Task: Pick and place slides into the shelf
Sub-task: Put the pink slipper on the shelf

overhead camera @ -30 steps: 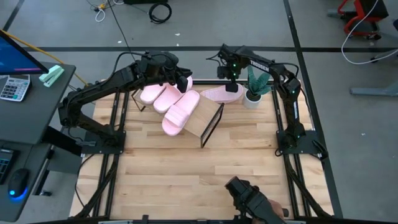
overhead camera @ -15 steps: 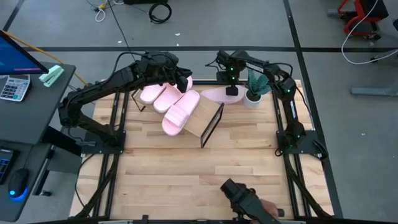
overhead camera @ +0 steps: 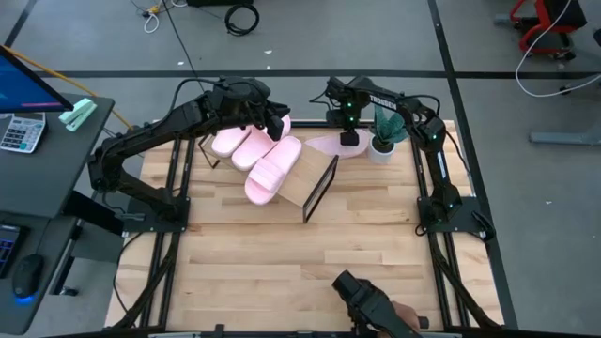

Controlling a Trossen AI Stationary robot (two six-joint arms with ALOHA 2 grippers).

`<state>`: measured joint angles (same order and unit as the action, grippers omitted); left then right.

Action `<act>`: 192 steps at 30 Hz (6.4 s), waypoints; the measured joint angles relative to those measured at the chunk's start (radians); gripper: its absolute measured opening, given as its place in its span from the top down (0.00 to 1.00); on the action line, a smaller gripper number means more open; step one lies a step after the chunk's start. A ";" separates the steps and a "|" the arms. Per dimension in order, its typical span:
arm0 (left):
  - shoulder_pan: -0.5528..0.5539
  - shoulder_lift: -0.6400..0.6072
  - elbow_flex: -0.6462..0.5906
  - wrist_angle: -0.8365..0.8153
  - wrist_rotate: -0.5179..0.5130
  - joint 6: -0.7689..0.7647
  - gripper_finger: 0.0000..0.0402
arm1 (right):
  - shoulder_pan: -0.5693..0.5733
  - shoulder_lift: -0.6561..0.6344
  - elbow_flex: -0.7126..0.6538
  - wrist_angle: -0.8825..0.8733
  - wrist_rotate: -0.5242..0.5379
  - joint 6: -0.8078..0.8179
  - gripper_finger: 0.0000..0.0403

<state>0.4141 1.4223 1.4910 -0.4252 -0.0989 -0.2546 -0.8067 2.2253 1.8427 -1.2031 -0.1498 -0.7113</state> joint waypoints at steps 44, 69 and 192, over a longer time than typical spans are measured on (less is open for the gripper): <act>0.000 0.000 0.000 0.001 0.000 0.008 0.84 | 0.046 0.004 0.306 -0.119 0.174 0.009 1.00; 0.000 0.000 0.000 0.001 0.000 0.014 0.84 | 0.062 -0.002 0.158 -0.121 -0.013 0.079 0.79; 0.167 -0.071 0.000 0.046 0.598 0.002 0.80 | 0.190 -0.908 -0.004 0.095 -0.067 0.813 1.00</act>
<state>0.5811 1.3518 1.4906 -0.3790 0.4992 -0.2523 -0.6164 1.3172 1.8385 -1.1078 -0.2172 0.1018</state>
